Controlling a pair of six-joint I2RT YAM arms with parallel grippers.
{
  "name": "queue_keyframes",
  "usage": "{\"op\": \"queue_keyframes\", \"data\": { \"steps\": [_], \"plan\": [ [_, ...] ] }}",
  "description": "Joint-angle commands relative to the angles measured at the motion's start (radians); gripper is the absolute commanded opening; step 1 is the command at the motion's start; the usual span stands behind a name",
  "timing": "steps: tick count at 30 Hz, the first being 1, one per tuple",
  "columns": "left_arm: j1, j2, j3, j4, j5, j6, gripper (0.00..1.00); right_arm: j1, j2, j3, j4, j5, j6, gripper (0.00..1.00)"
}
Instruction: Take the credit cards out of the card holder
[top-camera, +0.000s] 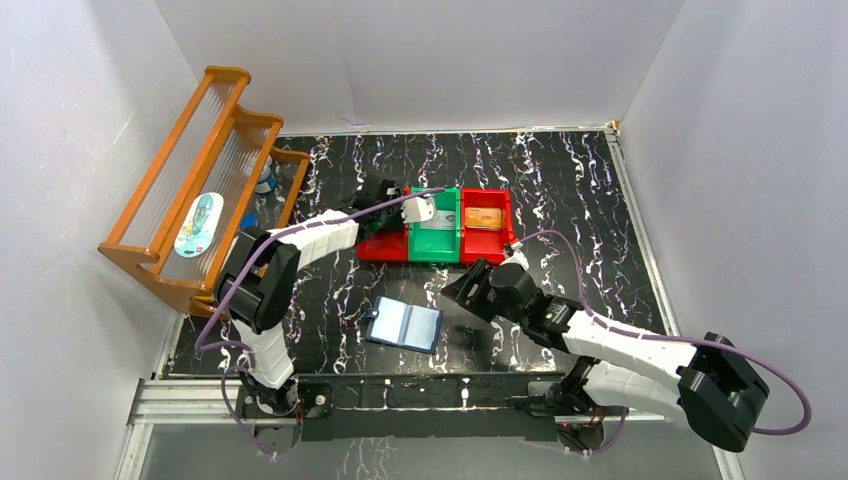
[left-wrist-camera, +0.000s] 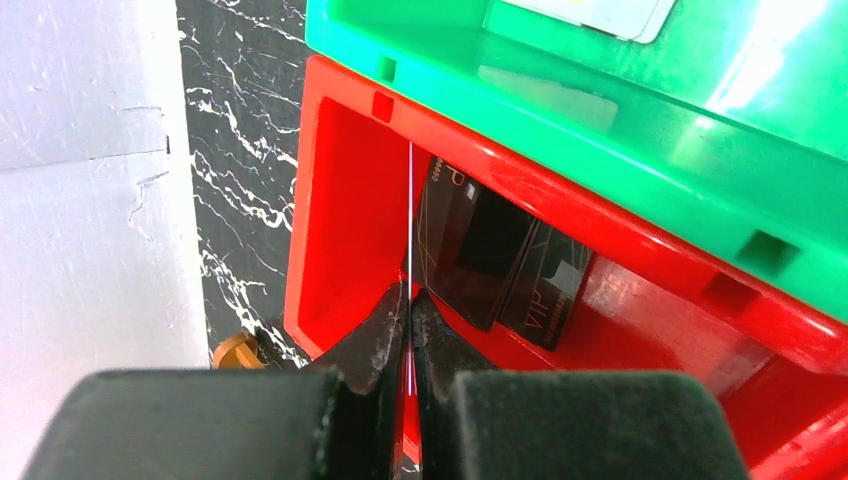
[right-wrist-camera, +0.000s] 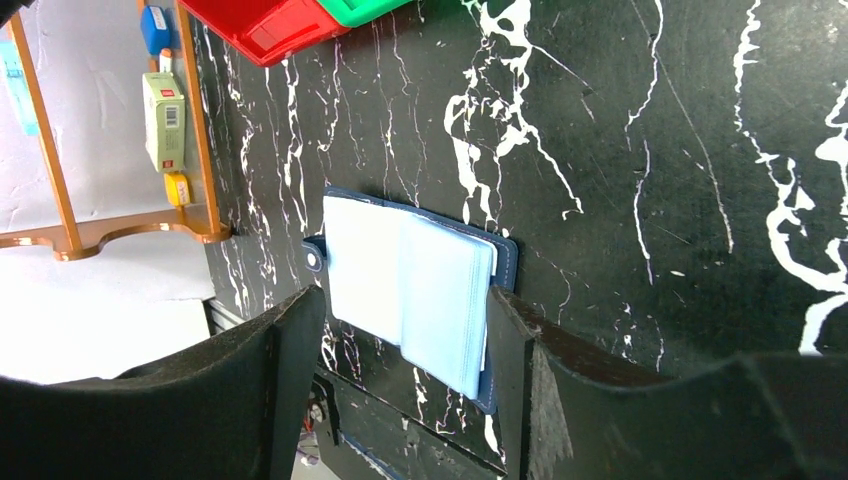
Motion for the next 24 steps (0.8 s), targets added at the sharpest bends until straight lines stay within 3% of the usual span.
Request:
{"op": "queue_keyframes", "data": {
  "steps": [1,9,24],
  "plan": [
    [0.009,0.008,0.021,0.056,-0.011,0.012,0.00,-0.008,-0.043,-0.023,-0.004,0.046,0.011,0.69],
    [0.012,0.026,-0.013,0.102,-0.012,0.005,0.04,-0.008,-0.061,-0.034,-0.008,0.048,0.019,0.71],
    [0.012,-0.111,-0.083,0.090,0.031,-0.060,0.47,-0.008,-0.028,-0.030,0.011,0.026,0.015,0.73]
  ]
}}
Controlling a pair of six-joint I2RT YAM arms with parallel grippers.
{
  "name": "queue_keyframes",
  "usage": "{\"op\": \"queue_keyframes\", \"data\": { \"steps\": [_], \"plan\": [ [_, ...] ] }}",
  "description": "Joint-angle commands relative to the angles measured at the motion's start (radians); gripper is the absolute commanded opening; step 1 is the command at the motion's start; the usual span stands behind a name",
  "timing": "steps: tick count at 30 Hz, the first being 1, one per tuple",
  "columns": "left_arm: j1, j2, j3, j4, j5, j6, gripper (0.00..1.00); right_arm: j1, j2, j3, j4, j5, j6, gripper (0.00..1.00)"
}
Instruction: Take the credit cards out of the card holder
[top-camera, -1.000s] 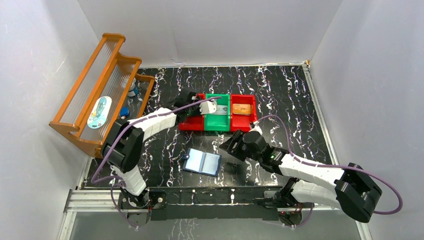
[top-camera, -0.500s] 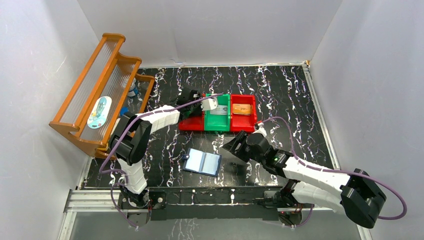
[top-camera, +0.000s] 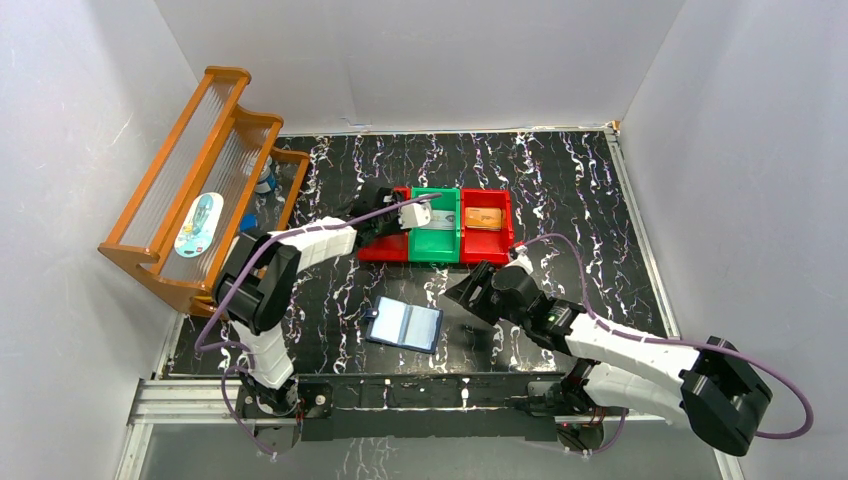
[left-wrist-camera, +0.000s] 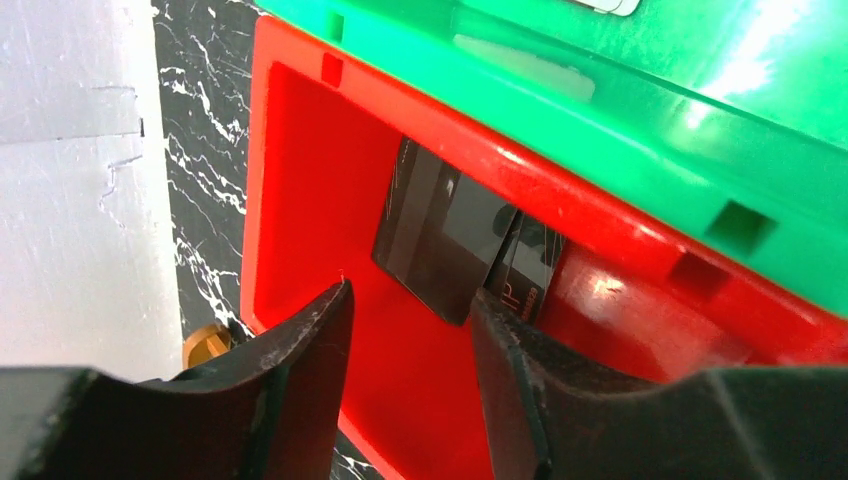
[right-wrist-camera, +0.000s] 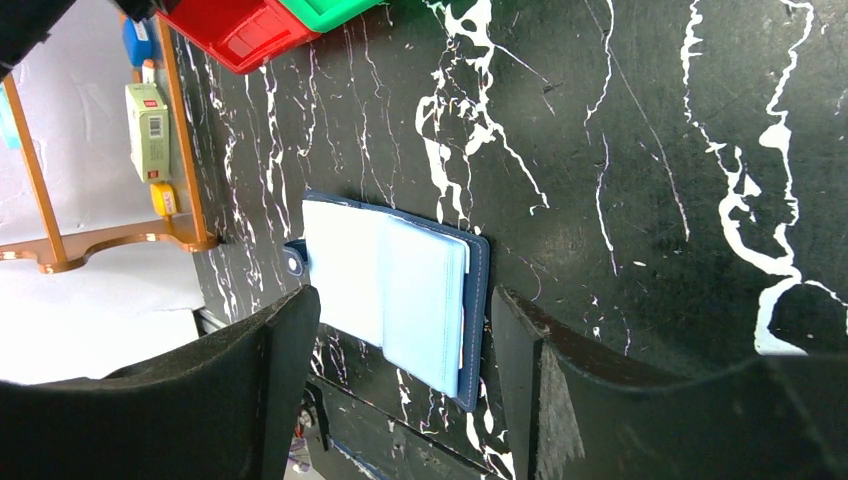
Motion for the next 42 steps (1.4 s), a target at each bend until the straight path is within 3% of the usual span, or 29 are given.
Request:
{"op": "queue_keyframes", "data": {
  "steps": [1,6,11,15,17,20,24,28,36,42],
  "plan": [
    [0.006,-0.138,-0.015,-0.011,0.046,-0.057,0.49,-0.003,0.015,0.003,0.035,0.002,0.004,0.73],
    [0.005,-0.254,-0.057,-0.022,0.055,-0.170,0.61,-0.004,0.036,0.012,0.059,-0.027,-0.007,0.73],
    [0.006,-0.480,-0.132,-0.049,0.191,-0.468,0.79,-0.004,0.083,0.034,0.099,-0.090,-0.039,0.70],
    [0.008,-0.667,-0.260,-0.064,0.257,-0.743,0.85,-0.006,0.147,0.067,0.120,-0.151,-0.052,0.67],
    [0.010,-0.738,-0.311,-0.103,0.242,-0.877,0.90,-0.006,0.183,0.089,0.130,-0.185,-0.063,0.66],
    [0.012,-0.798,-0.364,-0.197,0.087,-1.099,0.98,-0.006,0.236,0.122,0.132,-0.223,-0.072,0.65],
    [0.012,-0.784,-0.352,-0.398,0.039,-1.260,0.98,-0.006,0.294,0.142,0.151,-0.264,-0.069,0.64],
    [0.014,-0.749,-0.333,-0.538,0.089,-1.369,0.98,-0.006,0.336,0.161,0.152,-0.298,-0.063,0.64],
    [0.014,-0.820,-0.444,-0.500,0.282,-1.488,0.98,-0.006,0.397,0.192,0.139,-0.343,-0.055,0.61],
    [0.015,-0.727,-0.468,-0.523,0.331,-1.506,0.91,-0.006,0.435,0.217,0.113,-0.362,-0.054,0.55]
  ]
}}
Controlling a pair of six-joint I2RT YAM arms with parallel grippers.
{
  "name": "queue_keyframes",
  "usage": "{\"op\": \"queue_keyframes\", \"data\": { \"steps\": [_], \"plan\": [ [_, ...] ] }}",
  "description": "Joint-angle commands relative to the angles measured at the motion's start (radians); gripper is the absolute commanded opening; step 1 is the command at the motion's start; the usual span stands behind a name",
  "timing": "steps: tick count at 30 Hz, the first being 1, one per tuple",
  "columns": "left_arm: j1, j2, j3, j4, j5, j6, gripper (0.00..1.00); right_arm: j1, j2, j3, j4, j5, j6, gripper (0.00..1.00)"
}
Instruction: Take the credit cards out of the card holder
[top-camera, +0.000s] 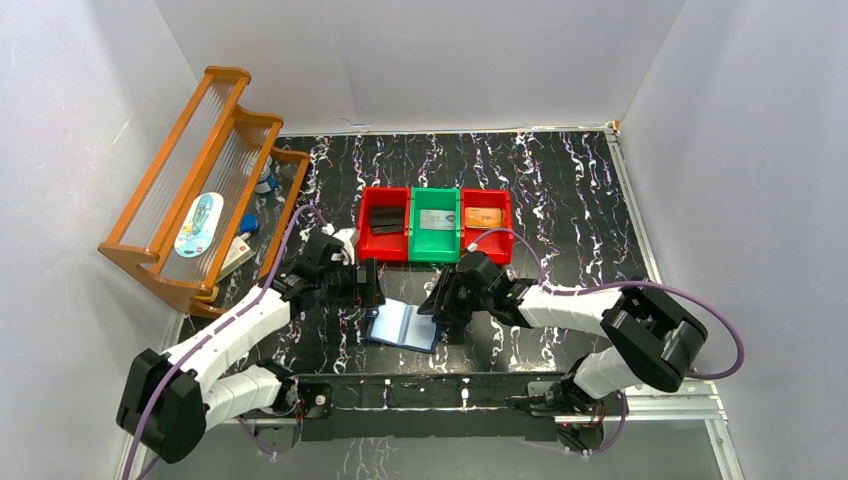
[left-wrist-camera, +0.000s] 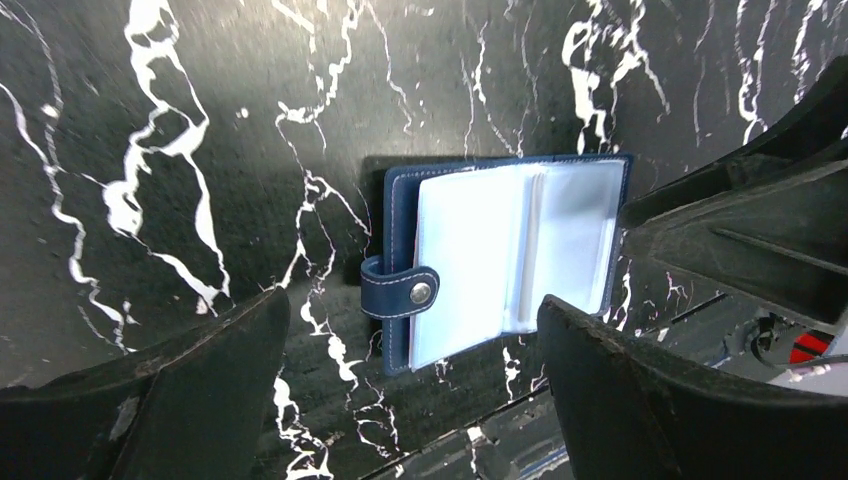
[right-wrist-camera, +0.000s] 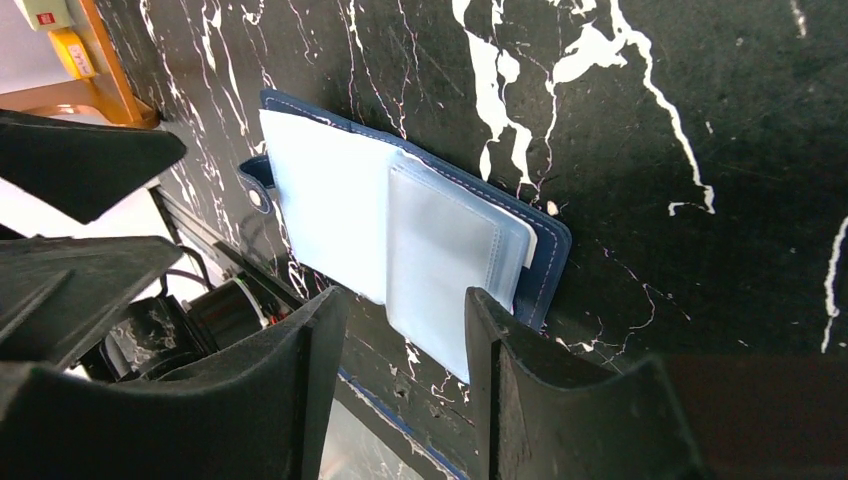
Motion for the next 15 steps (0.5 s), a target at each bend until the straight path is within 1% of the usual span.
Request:
{"op": "queue_keyframes", "data": {
  "steps": [1,6,10,15],
  "plan": [
    [0.004,0.060,-0.009,-0.026,0.086,-0.042,0.90,-0.005,0.006,0.045,0.009,-0.028,-0.002,0.55],
    [0.002,0.125,-0.016,0.021,0.156,-0.048,0.82,-0.005,0.017,0.053,-0.027,-0.026,0.003,0.54],
    [0.003,0.178,-0.016,0.022,0.181,-0.032,0.77,-0.006,0.015,0.053,-0.050,-0.013,0.001,0.54],
    [0.002,0.235,-0.003,0.018,0.212,-0.014,0.65,-0.005,0.030,0.051,-0.043,-0.028,0.002,0.54]
  ]
}}
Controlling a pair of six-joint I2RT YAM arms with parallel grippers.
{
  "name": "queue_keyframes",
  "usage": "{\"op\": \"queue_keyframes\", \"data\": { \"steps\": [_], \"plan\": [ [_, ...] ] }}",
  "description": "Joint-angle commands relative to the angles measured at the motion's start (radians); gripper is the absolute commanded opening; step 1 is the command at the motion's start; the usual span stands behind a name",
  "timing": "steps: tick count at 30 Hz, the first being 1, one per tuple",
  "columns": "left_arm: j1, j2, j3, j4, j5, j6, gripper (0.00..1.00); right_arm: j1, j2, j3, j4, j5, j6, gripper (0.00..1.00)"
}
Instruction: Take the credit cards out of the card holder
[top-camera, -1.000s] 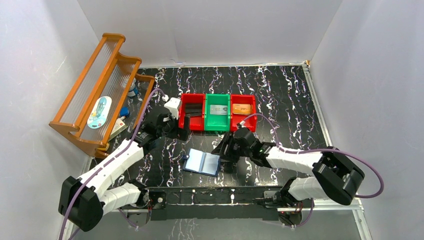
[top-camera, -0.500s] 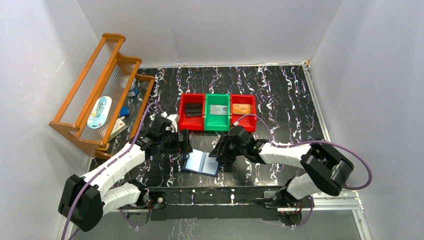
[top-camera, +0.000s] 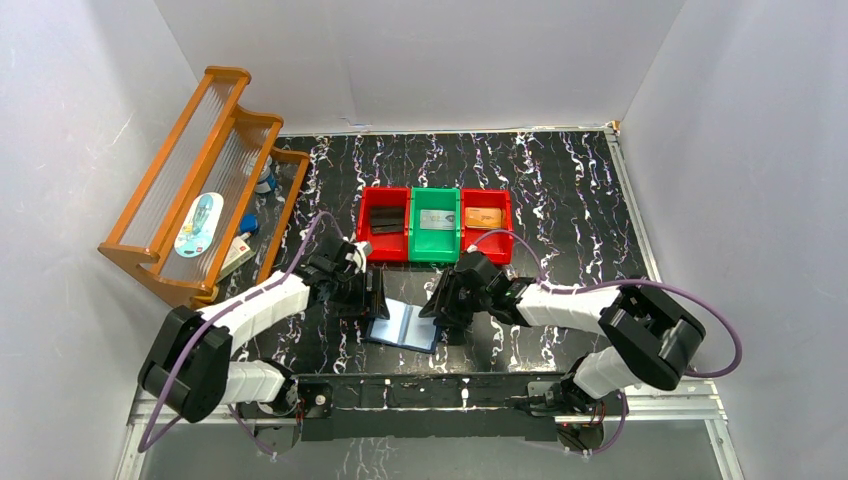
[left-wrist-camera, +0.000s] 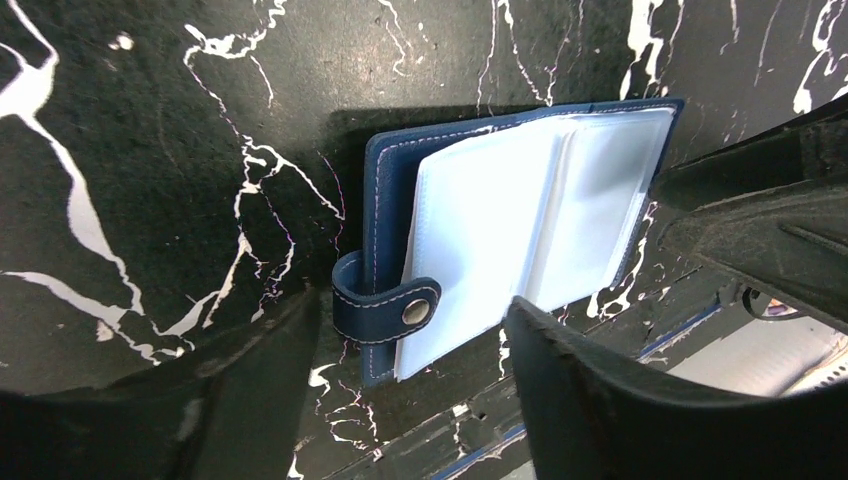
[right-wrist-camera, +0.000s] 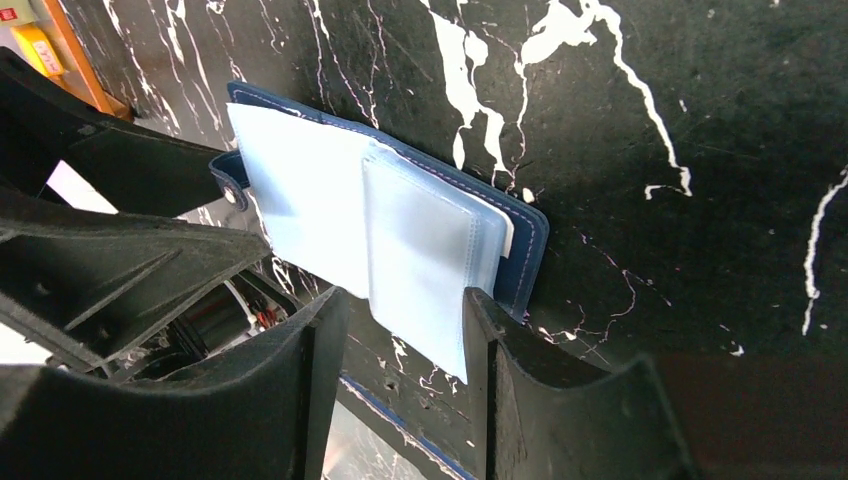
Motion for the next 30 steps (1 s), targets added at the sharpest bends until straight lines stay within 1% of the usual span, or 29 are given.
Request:
{"op": "queue_keyframes", "data": {
  "steps": [1,7,10,11,18,22,30],
  "plan": [
    [0.002,0.033,0.006,-0.012,0.069,0.018,0.62,-0.006,0.022,0.038,0.006,-0.019,0.001,0.54],
    [0.003,0.047,-0.010,-0.013,0.096,0.027,0.46,-0.006,0.055,0.046,0.029,-0.052,-0.006,0.52],
    [0.001,0.043,-0.020,-0.014,0.108,0.023,0.35,-0.006,0.053,0.050,0.034,-0.055,-0.010,0.50],
    [0.001,0.039,-0.022,-0.013,0.108,0.018,0.33,-0.006,0.049,0.052,0.031,-0.051,-0.013,0.49],
    [-0.006,0.011,-0.045,0.003,0.109,-0.026,0.25,-0.005,0.025,0.077,-0.031,-0.015,-0.032,0.47],
    [-0.009,-0.005,-0.058,0.013,0.102,-0.050,0.24,-0.005,0.009,0.093,-0.093,0.018,-0.037,0.51],
    [-0.017,-0.016,-0.074,0.032,0.102,-0.076,0.21,-0.004,0.002,0.112,-0.110,0.020,-0.048,0.57]
  ]
}}
